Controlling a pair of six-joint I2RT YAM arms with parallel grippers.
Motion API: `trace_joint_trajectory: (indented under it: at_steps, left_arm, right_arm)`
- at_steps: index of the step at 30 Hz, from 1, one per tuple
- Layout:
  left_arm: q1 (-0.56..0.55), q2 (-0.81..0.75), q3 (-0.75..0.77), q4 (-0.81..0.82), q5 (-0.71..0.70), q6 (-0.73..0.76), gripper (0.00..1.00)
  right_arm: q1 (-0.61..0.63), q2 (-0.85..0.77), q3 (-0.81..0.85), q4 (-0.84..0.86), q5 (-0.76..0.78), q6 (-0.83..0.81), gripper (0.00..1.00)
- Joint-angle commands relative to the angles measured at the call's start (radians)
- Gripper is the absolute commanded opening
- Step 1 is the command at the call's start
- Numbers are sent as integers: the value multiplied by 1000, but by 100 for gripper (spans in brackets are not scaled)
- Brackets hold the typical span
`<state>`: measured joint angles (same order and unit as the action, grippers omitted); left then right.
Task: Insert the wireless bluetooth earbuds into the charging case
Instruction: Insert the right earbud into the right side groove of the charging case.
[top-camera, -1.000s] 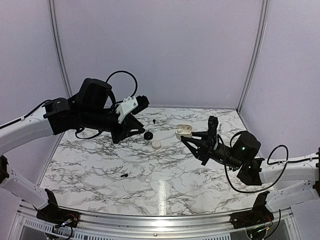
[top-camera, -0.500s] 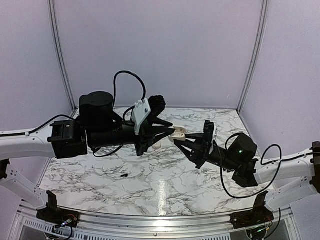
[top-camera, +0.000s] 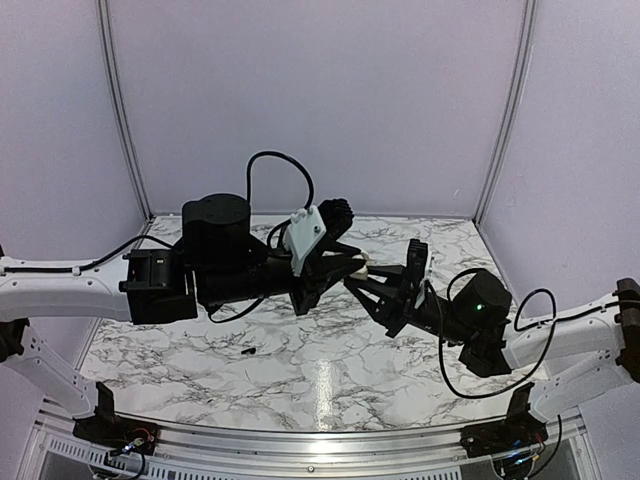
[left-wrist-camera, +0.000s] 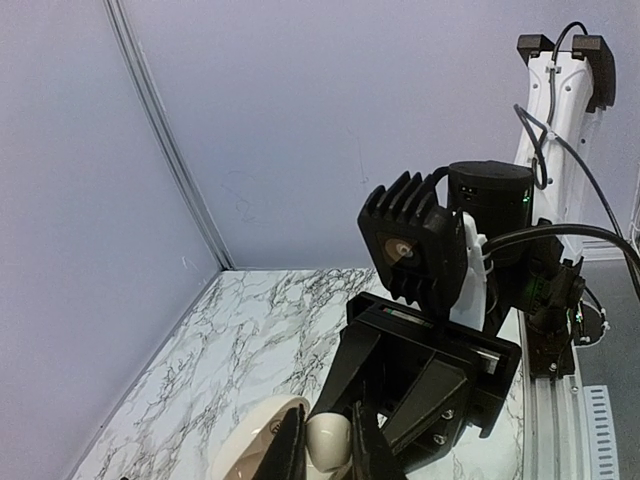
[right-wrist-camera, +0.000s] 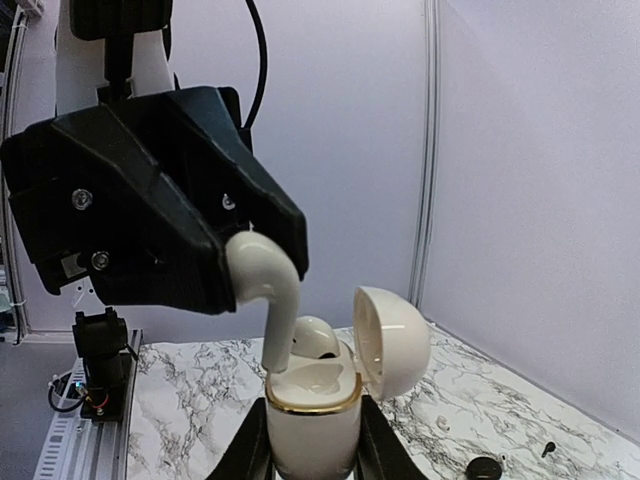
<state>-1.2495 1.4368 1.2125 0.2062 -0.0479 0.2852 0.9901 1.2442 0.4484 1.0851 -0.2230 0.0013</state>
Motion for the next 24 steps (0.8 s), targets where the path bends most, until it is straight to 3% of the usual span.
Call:
trace_joint_trajectory:
  at_steps: [1, 24]
  left_arm:
    - [-7, 13, 40, 48, -29, 22, 8]
    - [-7, 47, 47, 47, -69, 21, 7]
  right_arm:
    - [11, 10, 45, 73, 11, 37, 0]
    - [24, 54, 73, 141, -13, 71, 0]
